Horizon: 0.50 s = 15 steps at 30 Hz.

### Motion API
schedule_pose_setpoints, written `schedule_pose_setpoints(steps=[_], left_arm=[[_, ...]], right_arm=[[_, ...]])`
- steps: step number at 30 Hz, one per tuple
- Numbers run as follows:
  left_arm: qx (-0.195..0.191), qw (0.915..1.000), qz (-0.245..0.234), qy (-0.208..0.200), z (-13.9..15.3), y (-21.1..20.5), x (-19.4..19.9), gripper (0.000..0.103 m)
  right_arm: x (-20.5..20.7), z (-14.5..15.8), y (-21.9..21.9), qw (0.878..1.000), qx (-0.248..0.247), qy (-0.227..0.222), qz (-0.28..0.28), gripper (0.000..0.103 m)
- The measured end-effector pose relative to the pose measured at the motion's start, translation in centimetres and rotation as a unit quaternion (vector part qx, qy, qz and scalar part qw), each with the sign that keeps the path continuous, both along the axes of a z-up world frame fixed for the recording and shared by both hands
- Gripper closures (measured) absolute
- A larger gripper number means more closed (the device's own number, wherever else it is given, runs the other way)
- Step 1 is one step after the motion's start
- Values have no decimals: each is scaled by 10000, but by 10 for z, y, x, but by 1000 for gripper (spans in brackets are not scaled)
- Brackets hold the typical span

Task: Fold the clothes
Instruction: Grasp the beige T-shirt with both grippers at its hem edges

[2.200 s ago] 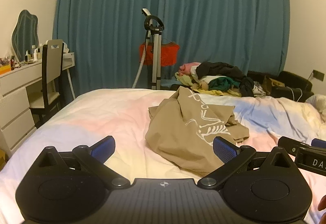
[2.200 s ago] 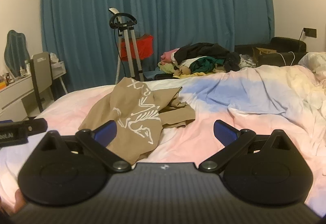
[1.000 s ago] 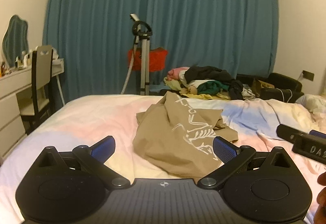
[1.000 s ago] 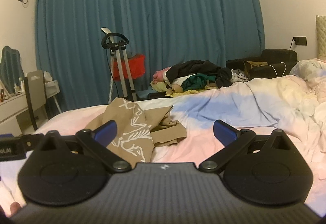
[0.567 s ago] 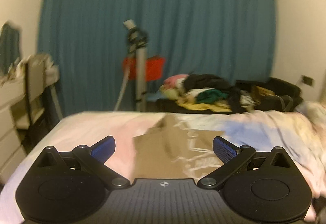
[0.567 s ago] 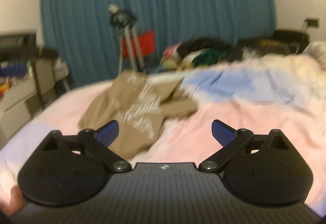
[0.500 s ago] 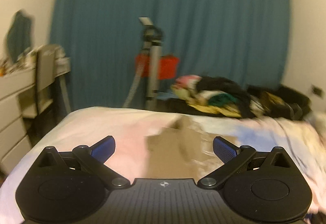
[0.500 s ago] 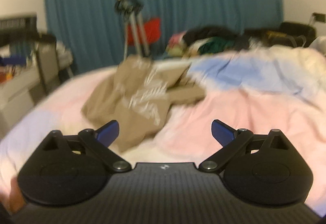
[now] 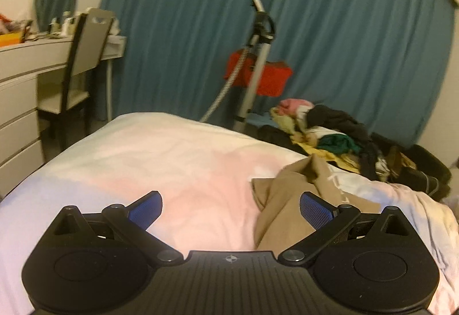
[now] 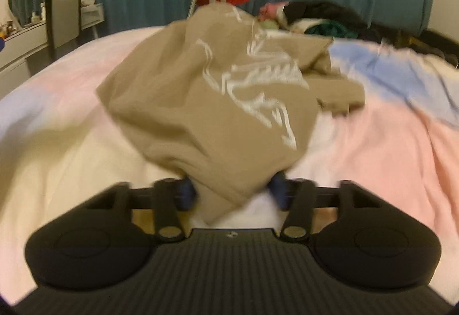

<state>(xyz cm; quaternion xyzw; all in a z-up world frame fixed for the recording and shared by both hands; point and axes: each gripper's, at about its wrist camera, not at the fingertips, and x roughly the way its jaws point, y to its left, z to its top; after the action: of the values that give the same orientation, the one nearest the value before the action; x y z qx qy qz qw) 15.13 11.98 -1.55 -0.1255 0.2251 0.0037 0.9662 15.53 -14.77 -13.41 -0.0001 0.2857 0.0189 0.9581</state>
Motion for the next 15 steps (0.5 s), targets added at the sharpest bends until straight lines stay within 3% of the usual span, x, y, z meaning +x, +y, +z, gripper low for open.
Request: schedule_pose_setpoints(steps=[1,2,10,13,15], left_arm=[[46,10000,-63,-22,-3,-1,2,0],[103,9999,-105,-31,-4,-2,2,0],[116,9935,-1131,-67,-11,-11,-9,0],[278,9816,-1888,-105,-10,-29,-24,0],[519,9680,-2446,-225,-9,-48,-38,0]], right_arm=[[0,7,1,9999,37,-138,-80,81],[-1,17,0,9994,130,-294,-156,84],[-47,125,-8,9875,36,-1570,144,90],[-70,157,-20,9822,275,-1839,254,91],[-87,172,-29,9785,461,-1977,369,91]])
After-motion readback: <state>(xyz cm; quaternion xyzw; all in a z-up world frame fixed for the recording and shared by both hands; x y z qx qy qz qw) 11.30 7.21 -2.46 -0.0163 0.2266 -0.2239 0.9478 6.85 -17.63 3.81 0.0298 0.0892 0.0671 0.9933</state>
